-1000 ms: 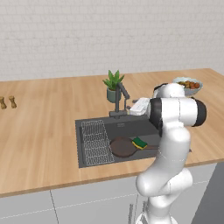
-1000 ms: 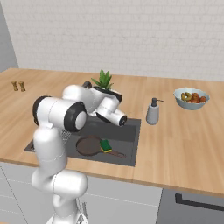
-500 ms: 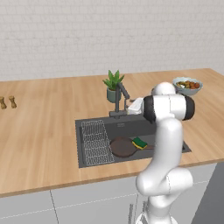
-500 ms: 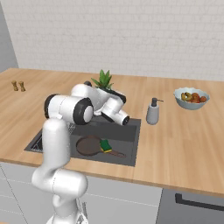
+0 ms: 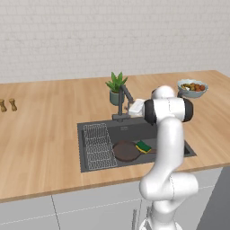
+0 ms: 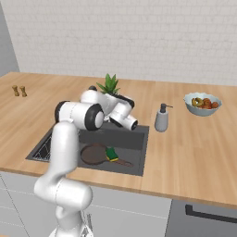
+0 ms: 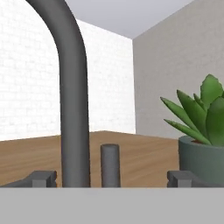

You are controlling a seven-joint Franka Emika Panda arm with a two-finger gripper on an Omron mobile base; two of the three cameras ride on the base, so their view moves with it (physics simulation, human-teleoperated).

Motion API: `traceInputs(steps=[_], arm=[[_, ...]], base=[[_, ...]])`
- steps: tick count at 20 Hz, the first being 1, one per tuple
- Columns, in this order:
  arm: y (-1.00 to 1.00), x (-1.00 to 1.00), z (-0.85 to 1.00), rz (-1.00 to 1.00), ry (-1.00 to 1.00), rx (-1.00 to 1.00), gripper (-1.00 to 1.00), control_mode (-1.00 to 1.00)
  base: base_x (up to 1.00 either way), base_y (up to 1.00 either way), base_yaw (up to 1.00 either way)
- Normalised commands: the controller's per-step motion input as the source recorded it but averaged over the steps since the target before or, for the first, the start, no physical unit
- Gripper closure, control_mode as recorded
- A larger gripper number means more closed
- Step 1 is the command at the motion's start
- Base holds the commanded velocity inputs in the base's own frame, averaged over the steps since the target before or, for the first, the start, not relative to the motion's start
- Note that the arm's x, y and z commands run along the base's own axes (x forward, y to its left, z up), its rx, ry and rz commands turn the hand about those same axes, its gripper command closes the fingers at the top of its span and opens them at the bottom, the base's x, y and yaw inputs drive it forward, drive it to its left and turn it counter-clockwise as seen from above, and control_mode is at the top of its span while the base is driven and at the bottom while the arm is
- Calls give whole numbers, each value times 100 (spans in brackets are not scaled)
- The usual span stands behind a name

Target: Pick the pan and sponge and place them into the sink. Then turn on the water.

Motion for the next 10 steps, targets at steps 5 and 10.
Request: traceInputs(steps=[5,10], arm=[[15,34,-17,1,0,0,-100,-100],[3,29,-17,0,0,0,-100,-100]], base=[[0,0,0],[0,0,0]])
